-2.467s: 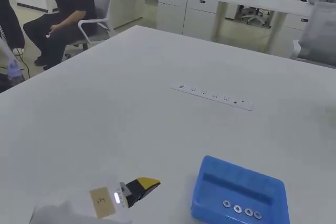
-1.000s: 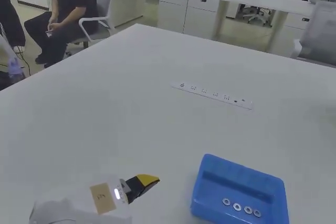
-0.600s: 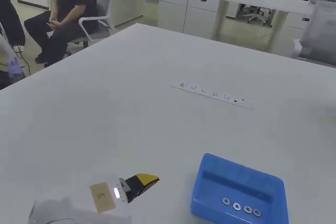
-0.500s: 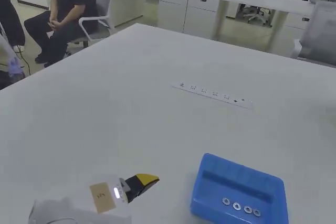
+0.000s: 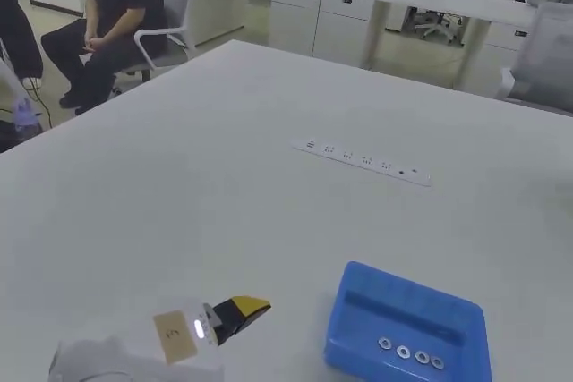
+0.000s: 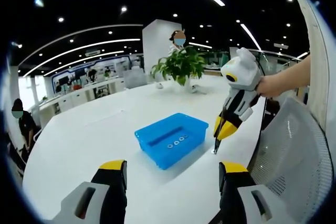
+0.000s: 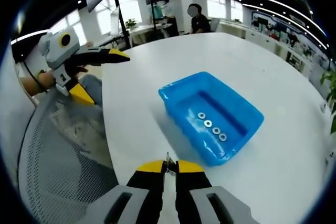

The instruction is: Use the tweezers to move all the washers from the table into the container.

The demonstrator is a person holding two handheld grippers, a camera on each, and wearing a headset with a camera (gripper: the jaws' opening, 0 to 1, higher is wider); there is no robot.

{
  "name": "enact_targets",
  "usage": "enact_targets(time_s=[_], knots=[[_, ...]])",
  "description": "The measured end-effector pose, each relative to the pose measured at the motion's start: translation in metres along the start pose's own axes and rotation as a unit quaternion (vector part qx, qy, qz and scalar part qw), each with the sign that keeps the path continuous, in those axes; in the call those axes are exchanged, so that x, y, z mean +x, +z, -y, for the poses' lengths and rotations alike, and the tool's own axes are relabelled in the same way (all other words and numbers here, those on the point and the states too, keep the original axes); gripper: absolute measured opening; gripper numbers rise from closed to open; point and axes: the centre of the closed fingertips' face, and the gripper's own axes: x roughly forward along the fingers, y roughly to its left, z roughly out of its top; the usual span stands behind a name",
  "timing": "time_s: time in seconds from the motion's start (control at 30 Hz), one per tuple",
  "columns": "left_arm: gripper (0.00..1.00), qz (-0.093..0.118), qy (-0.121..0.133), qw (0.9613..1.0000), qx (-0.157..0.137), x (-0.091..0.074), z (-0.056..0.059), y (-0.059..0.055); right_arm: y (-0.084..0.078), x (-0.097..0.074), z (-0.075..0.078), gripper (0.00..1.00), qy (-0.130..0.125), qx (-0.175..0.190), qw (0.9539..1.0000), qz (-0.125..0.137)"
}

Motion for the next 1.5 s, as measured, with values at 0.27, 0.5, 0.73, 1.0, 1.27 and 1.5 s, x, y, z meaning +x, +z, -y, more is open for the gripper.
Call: enact_targets(time_s=[0.27, 0.5, 0.73, 1.0, 1.27, 1.5], knots=[[0.71, 0.000, 0.001, 1.0000, 0.000, 0.000, 0.000, 0.000, 0.006, -0.004, 0.001, 0.03, -0.002, 0.008, 0.9999, 0.014], [0.71, -0.002, 0.001, 1.0000, 0.002, 0.000, 0.000, -0.001, 0.013, -0.007, 0.001, 0.03, -0.004, 0.008, 0.9997, 0.024], [0.71, -0.003, 0.003, 1.0000, 0.003, 0.000, -0.001, -0.001, 0.026, -0.012, 0.001, 0.03, -0.005, 0.000, 0.9994, 0.035], [0.70, -0.007, 0.005, 0.9999, 0.006, 0.000, -0.001, -0.002, 0.042, -0.017, 0.001, 0.03, -0.005, -0.010, 0.9987, 0.049], [0.69, -0.009, 0.004, 0.9999, 0.008, 0.000, -0.001, -0.003, 0.056, -0.020, -0.001, 0.03, -0.001, -0.014, 0.9980, 0.062], [0.69, -0.009, 0.003, 0.9999, 0.009, 0.000, 0.000, -0.003, 0.068, -0.021, 0.002, 0.03, 0.000, -0.014, 0.9973, 0.072]])
